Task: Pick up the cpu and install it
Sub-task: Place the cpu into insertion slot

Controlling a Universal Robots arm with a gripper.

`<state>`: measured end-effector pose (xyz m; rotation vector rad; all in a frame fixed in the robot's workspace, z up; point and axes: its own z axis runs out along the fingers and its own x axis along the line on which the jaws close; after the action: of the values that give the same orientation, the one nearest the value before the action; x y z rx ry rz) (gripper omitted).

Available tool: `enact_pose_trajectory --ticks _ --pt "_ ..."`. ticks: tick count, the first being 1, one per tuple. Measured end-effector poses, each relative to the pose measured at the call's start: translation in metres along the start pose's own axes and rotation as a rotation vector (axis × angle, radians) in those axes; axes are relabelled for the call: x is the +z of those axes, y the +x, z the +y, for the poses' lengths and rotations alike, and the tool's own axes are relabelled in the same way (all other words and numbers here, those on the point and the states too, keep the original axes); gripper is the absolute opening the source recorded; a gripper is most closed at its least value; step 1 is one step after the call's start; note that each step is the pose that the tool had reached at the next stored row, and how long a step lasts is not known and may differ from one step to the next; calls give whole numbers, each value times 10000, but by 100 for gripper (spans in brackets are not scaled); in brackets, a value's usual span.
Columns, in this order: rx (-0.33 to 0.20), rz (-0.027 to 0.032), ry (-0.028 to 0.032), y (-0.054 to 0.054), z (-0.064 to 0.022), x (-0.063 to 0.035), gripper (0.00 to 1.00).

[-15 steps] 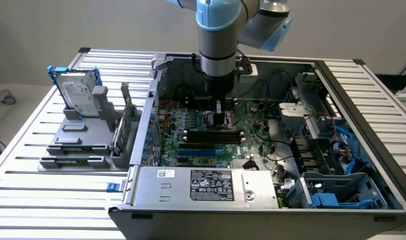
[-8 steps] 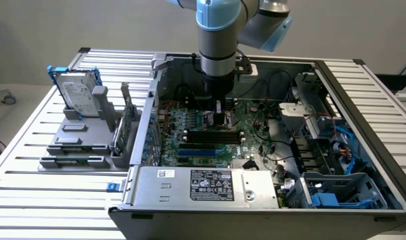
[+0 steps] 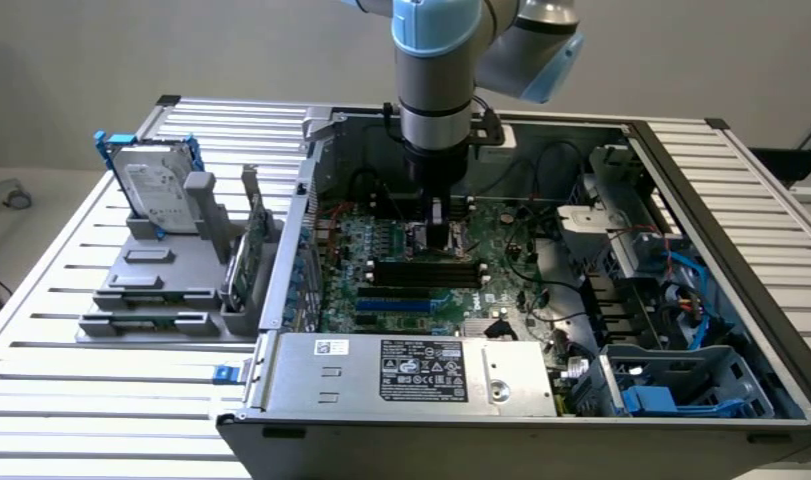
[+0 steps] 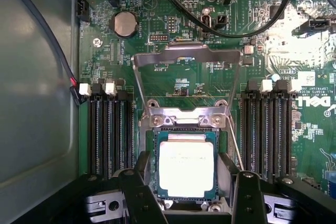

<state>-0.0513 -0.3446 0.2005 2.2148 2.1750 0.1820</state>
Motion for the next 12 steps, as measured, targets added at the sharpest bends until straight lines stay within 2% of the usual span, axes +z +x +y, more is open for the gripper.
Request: enact_pose_trajectory --ticks 7,9,10,12 --pt "30 -2 -2 7 12 -116 60" --pt "40 -4 -3 10 17 -157 47" --pt "46 -4 -3 11 19 -181 47" --pt "53 -6 -3 14 24 -229 35"
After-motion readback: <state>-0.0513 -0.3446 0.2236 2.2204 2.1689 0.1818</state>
